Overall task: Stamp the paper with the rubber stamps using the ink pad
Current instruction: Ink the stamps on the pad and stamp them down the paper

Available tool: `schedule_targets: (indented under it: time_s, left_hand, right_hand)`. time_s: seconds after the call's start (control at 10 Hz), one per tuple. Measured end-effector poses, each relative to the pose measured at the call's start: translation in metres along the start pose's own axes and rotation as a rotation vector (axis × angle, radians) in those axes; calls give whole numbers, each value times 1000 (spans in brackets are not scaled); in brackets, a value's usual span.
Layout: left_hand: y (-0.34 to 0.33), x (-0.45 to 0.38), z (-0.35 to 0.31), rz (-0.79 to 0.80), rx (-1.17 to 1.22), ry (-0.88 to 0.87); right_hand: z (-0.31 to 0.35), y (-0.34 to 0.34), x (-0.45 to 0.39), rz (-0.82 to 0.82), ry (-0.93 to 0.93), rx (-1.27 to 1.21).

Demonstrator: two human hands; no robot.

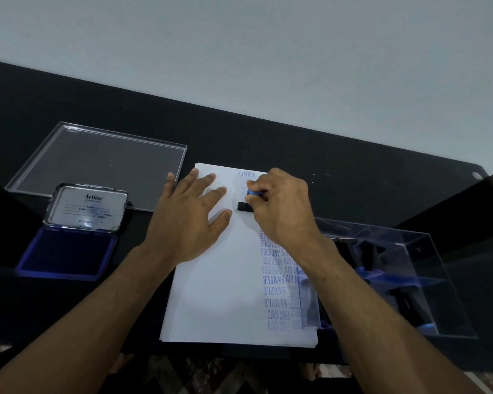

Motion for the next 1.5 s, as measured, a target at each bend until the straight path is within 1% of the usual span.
schedule_targets:
  time_s: [0.2, 0.3, 0.7, 1.4, 1.5]
  left_hand:
    - [0, -1, 0, 8, -7, 4]
    - [0, -1, 0, 9, -9, 6]
    - [-1, -1, 0, 11, -9, 0]
    - [0, -1, 0, 16, -8, 6]
    - [-1, -1, 0, 17, -10, 9]
  right_hand:
    - [-1, -1, -5, 20, -23, 3]
    - [-2, -1, -4, -3, -3, 9]
    - [-2, -3, 1, -1, 23, 41]
    - [-5, -4, 1, -54, 34, -29]
    - [-8, -3, 1, -72, 41, -68]
Point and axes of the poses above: each hand's wrist, its own x-axis away from the middle knuckle, its own y-axis out of the back of the hand, z = x × y, the point moved 4 cm from there along -x, towards the middle knuckle, and after that the axes turned 7 degrees about y, right-handed, at the moved point
